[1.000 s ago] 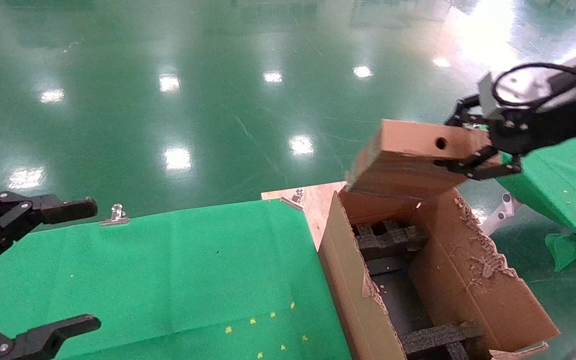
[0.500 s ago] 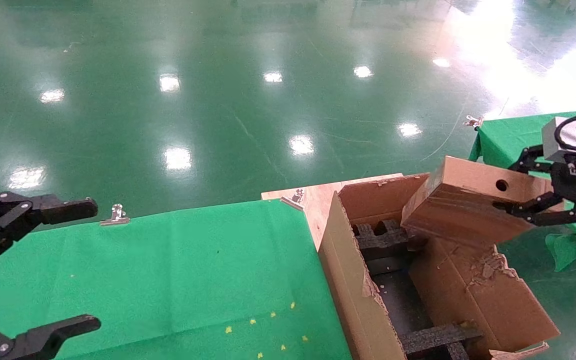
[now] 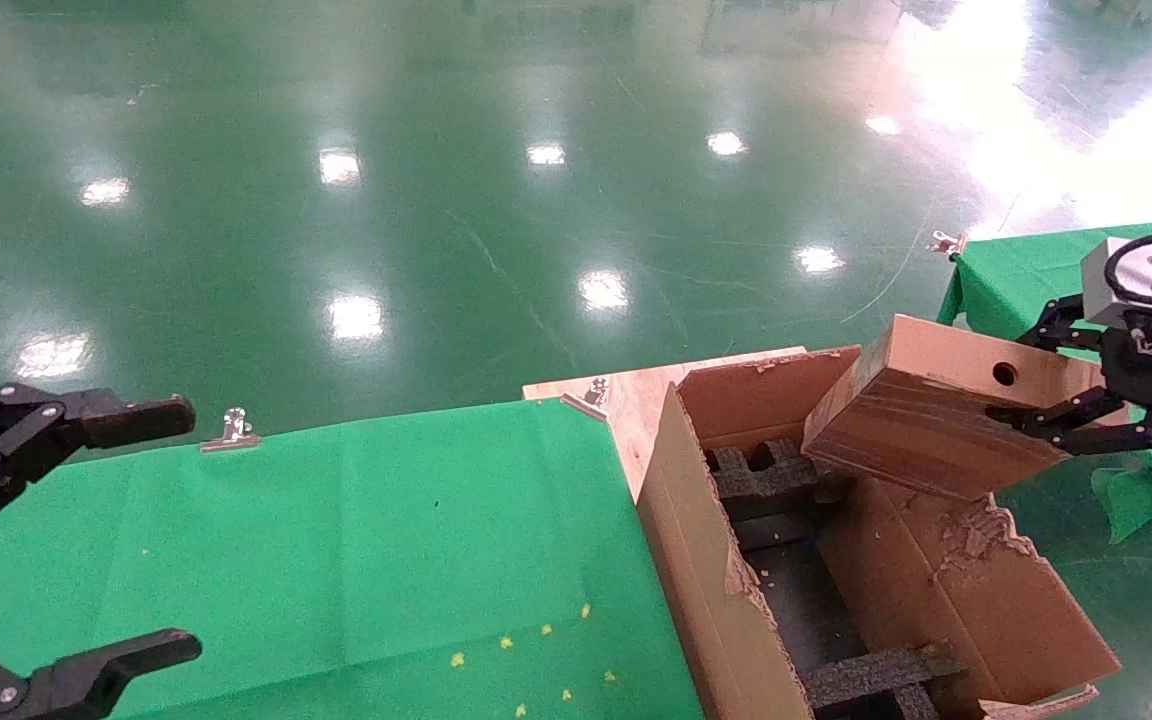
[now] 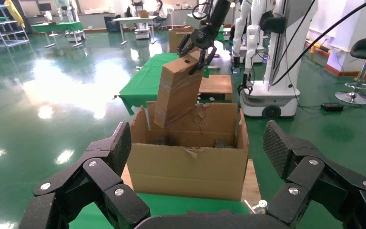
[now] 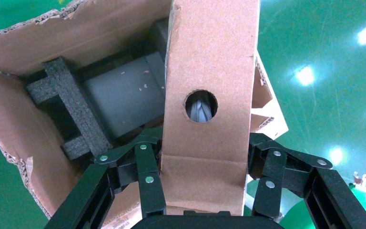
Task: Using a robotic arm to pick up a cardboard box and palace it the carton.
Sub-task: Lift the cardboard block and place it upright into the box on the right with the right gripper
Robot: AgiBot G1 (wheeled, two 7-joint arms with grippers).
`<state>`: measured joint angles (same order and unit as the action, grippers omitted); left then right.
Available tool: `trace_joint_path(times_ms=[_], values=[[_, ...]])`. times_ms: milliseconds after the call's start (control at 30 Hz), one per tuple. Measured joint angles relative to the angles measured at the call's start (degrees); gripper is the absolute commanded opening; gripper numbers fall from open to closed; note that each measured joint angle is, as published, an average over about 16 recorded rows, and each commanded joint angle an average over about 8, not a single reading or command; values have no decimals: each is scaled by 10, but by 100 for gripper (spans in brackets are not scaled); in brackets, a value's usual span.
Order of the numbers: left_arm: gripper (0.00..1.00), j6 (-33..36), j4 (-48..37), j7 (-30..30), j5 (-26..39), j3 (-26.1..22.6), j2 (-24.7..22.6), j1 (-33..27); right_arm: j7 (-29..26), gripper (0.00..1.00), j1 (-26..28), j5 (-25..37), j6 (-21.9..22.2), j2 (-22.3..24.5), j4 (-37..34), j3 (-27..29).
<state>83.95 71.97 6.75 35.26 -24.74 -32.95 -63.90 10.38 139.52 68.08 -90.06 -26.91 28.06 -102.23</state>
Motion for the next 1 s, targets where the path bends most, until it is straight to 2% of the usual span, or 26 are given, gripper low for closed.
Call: trace_joint_path(times_ms=[233, 500, 767, 1000], values=[[100, 0, 0, 0, 0, 0, 0, 0, -58, 0, -19, -25, 11, 10, -14, 5], [100, 0, 0, 0, 0, 0, 0, 0, -193, 0, -59, -71, 51, 41, -23, 9], [100, 0, 0, 0, 0, 0, 0, 0, -324, 0, -90, -89, 110, 80, 20, 5], [100, 0, 0, 0, 0, 0, 0, 0, -387, 0, -101, -86, 147, 103, 64, -1]])
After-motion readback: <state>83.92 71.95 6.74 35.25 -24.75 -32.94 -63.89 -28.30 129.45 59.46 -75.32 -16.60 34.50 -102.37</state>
